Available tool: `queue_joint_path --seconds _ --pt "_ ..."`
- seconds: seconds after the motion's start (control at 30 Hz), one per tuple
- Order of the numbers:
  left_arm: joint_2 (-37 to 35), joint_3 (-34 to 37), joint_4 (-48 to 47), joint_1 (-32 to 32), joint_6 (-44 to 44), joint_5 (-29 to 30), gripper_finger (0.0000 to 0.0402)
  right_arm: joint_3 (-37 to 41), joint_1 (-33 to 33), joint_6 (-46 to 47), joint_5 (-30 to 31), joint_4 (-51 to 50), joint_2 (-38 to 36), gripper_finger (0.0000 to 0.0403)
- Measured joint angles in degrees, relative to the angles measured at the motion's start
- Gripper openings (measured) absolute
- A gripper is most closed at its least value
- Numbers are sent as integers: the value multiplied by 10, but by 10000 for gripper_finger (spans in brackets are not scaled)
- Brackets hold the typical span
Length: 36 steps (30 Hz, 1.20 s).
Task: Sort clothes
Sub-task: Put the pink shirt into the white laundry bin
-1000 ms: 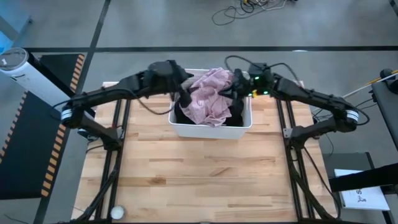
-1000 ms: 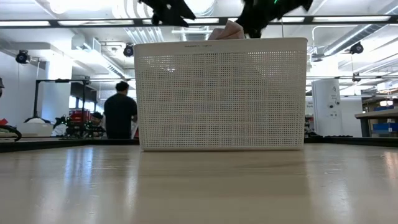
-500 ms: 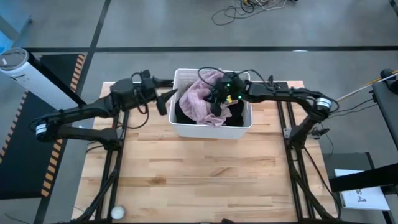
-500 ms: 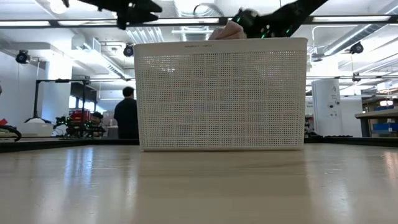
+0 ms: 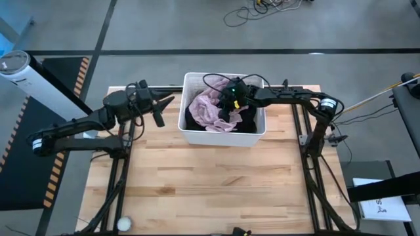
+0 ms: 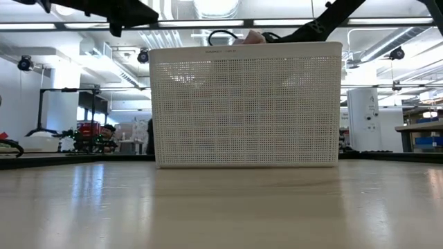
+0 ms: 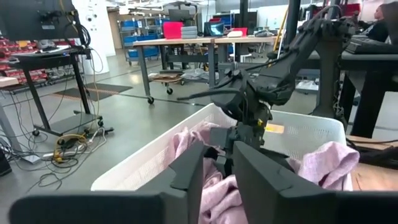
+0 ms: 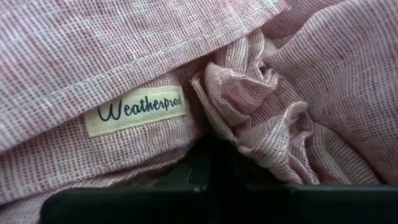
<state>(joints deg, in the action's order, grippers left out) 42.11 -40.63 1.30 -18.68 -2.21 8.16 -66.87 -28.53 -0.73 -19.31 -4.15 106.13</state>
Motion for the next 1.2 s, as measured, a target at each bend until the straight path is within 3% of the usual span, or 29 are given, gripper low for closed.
queue_joint_path --seconds 0.4,0.97,1.2 --pt "-23 12 -46 0 0 -1 32 1 0 -3 7 -15 -10 0" --pt "-25 12 -53 0 -2 -1 19 -11 8 -29 10 -98 -236 0" --pt "-28 12 -53 0 -2 -1 19 51 44 -24 -1 -90 -246 0"
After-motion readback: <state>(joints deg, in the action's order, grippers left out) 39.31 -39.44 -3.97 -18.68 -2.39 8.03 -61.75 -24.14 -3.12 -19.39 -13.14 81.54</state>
